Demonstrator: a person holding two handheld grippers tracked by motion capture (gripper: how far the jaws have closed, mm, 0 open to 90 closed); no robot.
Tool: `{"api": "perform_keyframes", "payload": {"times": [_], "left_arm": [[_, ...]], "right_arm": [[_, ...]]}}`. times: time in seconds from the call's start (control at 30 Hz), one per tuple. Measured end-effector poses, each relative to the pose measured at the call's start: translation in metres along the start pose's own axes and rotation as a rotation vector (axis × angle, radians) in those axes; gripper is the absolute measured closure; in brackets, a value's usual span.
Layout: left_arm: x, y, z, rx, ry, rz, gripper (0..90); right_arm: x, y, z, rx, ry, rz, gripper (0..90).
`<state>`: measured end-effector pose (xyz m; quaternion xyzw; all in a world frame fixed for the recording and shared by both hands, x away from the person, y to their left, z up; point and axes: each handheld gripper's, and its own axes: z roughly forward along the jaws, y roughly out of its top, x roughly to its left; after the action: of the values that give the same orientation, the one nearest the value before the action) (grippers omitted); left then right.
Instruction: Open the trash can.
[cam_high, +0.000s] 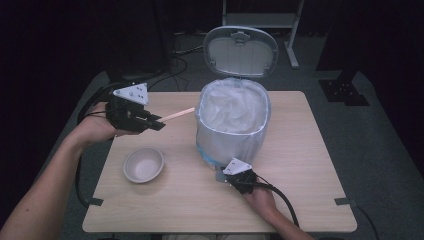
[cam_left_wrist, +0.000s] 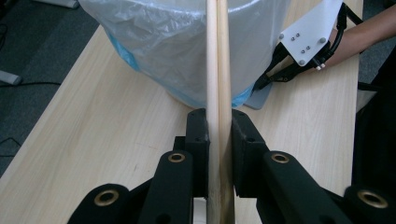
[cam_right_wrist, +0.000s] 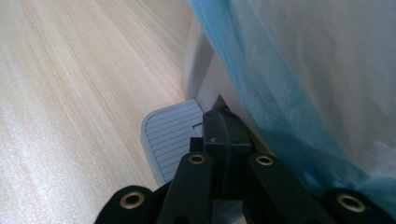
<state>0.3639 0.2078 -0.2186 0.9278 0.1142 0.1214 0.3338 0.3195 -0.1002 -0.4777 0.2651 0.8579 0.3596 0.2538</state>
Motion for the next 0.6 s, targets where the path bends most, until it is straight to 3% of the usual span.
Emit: {"api": "perform_keyframes", "payload": {"times": [0.6], "left_arm": [[0.004,0.023,0.001,0.015,-0.002,0.017,79.6]], "right_arm": [[0.0,0.0,0.0,-0.002,-0.001,0.0,89.9]]}}
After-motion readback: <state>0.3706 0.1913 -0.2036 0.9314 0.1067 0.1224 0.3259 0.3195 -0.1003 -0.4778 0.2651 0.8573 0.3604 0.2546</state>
